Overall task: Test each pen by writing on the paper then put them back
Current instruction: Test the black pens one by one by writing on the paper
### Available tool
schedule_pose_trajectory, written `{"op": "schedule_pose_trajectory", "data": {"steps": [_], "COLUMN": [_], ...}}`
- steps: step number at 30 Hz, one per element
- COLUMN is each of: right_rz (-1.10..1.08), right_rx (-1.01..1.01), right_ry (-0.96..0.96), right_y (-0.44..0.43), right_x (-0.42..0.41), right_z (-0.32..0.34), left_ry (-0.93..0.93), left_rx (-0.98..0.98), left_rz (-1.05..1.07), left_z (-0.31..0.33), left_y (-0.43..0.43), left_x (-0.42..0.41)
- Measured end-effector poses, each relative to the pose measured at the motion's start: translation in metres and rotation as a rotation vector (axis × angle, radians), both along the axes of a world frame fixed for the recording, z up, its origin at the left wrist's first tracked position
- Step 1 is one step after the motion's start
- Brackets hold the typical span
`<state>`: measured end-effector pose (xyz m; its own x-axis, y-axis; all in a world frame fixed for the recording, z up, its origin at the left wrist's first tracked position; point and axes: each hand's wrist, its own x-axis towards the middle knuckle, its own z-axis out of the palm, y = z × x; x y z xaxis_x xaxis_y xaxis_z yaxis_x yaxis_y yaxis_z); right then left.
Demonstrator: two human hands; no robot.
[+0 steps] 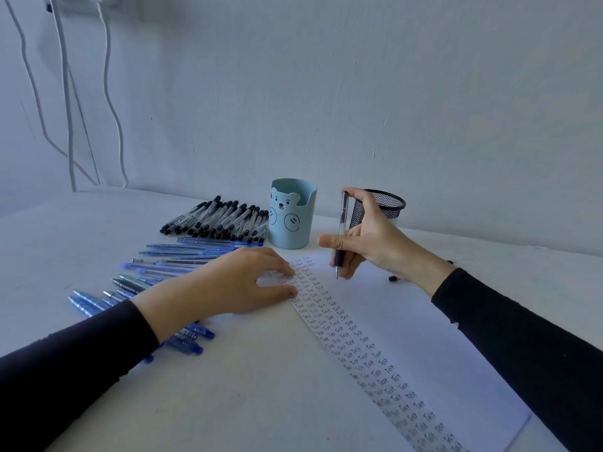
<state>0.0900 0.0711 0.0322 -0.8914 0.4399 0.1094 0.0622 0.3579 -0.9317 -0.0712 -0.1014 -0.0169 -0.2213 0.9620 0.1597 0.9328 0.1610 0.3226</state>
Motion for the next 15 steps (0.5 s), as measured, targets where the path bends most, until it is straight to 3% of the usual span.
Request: {"op": "schedule_pose_trajectory", "data": {"steps": [8,15], "right_rz": [-0.022,-0.119], "right_rx": [-0.083,0.064], "right_ry": [0.089,0.073], "right_y": [0.009,0.008], "right_x": [-0.007,-0.019], "right_z": [-0.008,-0.021], "left_ry": [-0.011,-0.016], "left_rx": [-0.008,-0.024], "left_rz": [-0.002,0.011], "left_z": [0.001,0.003], "left_y": [-0.001,0.000], "left_x": [0.000,0.002]}}
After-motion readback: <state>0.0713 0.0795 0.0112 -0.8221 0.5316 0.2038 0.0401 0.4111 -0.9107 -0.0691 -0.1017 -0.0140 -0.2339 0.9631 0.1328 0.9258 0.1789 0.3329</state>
